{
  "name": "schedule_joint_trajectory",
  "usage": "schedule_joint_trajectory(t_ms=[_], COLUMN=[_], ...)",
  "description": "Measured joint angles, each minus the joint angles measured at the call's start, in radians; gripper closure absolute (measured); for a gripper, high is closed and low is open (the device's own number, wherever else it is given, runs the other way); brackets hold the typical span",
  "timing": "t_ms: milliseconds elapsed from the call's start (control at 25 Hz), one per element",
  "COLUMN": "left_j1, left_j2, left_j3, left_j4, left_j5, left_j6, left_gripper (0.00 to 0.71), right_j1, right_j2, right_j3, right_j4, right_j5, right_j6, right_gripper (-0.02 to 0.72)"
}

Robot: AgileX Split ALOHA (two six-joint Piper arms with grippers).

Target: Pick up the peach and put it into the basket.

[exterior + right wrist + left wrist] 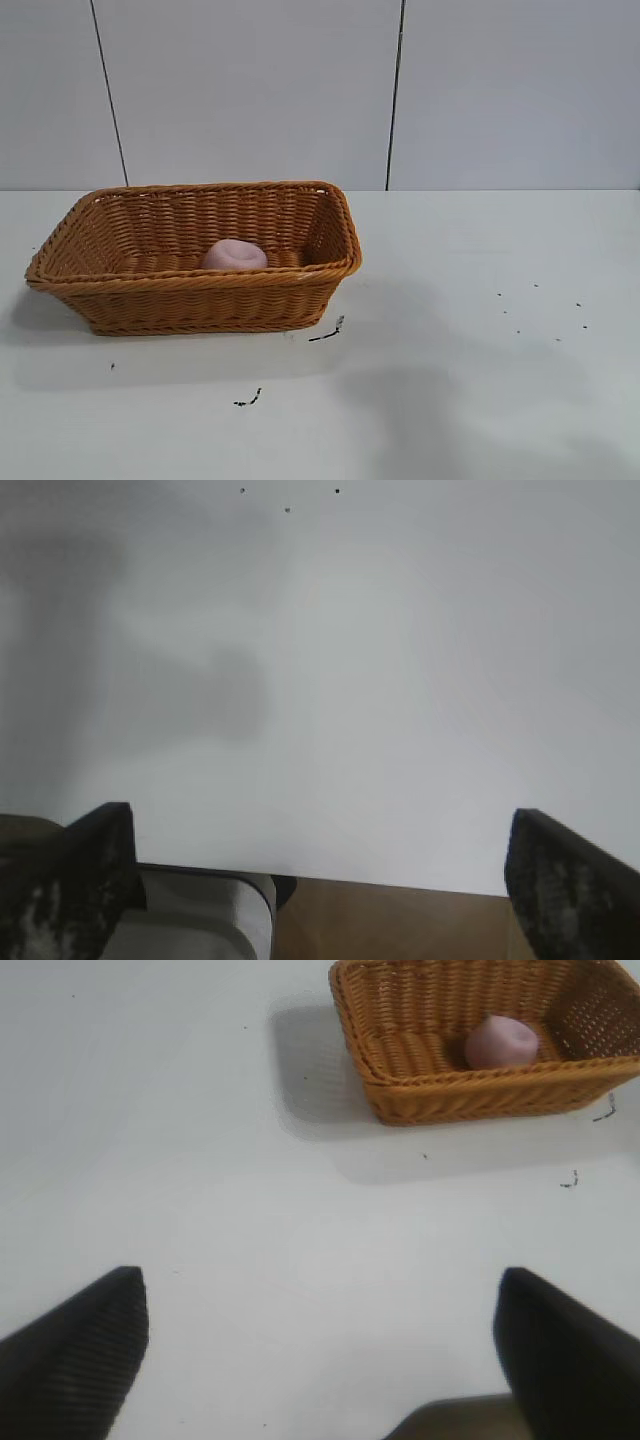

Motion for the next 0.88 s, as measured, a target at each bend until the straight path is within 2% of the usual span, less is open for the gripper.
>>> schedule_joint_trajectory(t_ms=[280, 880], left_j1=[0.0, 0.0], left_j2=[0.0, 0.0], left_j3=[0.0, 0.0], left_j4=[0.0, 0.0], left_j5=[0.0, 0.0], left_j6=[0.0, 0.0], left_gripper=[0.018, 0.018], right_j1=[0.0, 0.0], right_j2=[-0.265, -0.272], right_j3=[0.034, 0.034], right_j4=[-0.002, -0.003], right_j5=[0.005, 0.005], right_j6=[-0.001, -0.001], right_gripper=[0.014, 0.014])
